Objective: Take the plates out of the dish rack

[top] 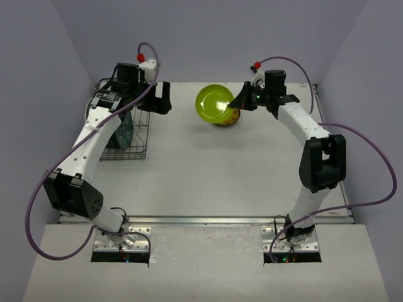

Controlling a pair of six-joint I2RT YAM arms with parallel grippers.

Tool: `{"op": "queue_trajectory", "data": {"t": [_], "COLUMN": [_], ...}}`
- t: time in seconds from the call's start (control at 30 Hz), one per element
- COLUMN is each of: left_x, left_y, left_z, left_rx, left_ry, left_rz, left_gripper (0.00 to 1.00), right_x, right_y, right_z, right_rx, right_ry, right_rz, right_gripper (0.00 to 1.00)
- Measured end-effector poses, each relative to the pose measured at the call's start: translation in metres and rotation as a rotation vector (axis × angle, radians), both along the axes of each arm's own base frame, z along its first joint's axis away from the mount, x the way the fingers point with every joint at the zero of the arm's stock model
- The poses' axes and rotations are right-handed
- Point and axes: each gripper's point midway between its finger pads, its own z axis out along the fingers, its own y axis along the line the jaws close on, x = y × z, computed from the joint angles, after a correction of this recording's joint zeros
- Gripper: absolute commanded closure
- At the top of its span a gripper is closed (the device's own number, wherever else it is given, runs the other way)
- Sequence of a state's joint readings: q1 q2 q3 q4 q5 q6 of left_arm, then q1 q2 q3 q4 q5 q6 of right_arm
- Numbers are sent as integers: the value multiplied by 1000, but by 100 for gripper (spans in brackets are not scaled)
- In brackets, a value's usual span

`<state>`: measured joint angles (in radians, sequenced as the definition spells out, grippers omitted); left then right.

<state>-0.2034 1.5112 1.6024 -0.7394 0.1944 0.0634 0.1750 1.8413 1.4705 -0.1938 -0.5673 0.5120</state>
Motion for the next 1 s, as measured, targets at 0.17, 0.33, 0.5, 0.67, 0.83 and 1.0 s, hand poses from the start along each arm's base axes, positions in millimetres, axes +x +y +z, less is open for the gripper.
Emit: {"op": "queue_trajectory", "data": {"t": [0.17, 0.33, 0.5, 0.67, 0.83, 1.0], "left_x": [16, 16, 9, 2, -1, -1], "left_y": [49, 58, 69, 79, 84, 101], "left_z": [1, -5, -13, -10, -7, -5], "left_rx": [50, 89, 125, 149, 162, 223], "left_ry": [-28, -34, -35, -55, -76, -92], "left_rz": [186, 246, 296, 335, 360, 431], "left_gripper": [0, 0, 0, 0, 0, 11], "right_x": [55, 76, 90, 92, 95, 90], "right_y": [-53, -57, -55, -58, -61, -64], "right_z": [-32, -70, -107, -138, -148, -151], "right_rx": [-91, -147, -185, -214, -219, -241], "right_ry": [68, 136, 196, 252, 272, 286], "right_rz": [-205, -253, -264, -275, -275, -263], "right_gripper": [100, 100, 100, 92, 27, 10]}}
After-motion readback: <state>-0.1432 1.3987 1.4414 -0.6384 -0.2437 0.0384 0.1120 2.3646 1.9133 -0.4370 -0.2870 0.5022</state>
